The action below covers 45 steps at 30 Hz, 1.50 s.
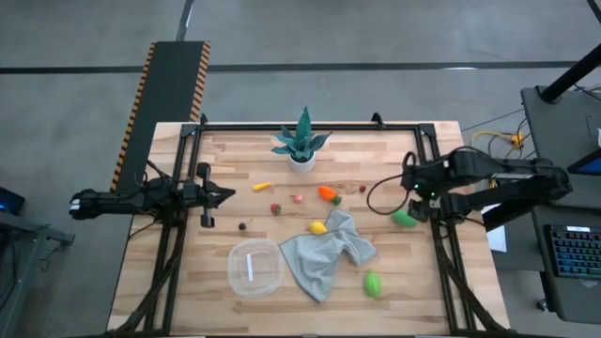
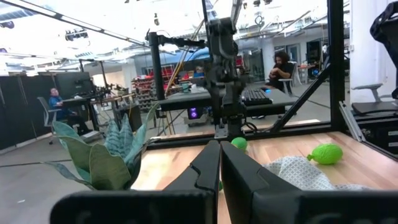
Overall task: Pick and placing Produce into tupperware
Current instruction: Put the green corn in the transparent bin
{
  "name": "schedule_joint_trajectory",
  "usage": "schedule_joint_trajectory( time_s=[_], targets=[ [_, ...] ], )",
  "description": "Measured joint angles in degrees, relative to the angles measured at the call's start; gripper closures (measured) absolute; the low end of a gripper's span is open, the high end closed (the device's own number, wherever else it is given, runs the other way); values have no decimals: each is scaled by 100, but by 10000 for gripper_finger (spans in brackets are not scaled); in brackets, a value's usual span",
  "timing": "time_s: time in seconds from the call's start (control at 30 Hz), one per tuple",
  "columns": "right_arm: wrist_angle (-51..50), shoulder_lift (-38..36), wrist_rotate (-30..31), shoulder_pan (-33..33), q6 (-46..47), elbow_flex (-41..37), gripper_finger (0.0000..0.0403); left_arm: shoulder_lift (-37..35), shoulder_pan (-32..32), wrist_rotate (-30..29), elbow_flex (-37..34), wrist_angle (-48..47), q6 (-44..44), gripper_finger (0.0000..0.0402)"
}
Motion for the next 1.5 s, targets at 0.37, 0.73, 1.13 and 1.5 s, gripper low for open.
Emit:
schedule_joint_trajectory(
  time_s=[0.37, 0.73, 1.13, 1.5],
  targets=[
    [802, 58, 51, 1, 278, -917, 125, 0, 0, -60, 1, 5, 0, 402],
    [832, 112, -594, 668, 964, -709, 129, 0, 0, -300, 2, 4, 2, 402],
    [864, 127, 1566, 3251, 1585, -592, 129, 0, 0, -299, 0, 3, 2, 402],
    [830, 187, 1815, 3259, 1936, -721, 104, 0, 0, -299, 0, -1, 2, 402]
  ],
)
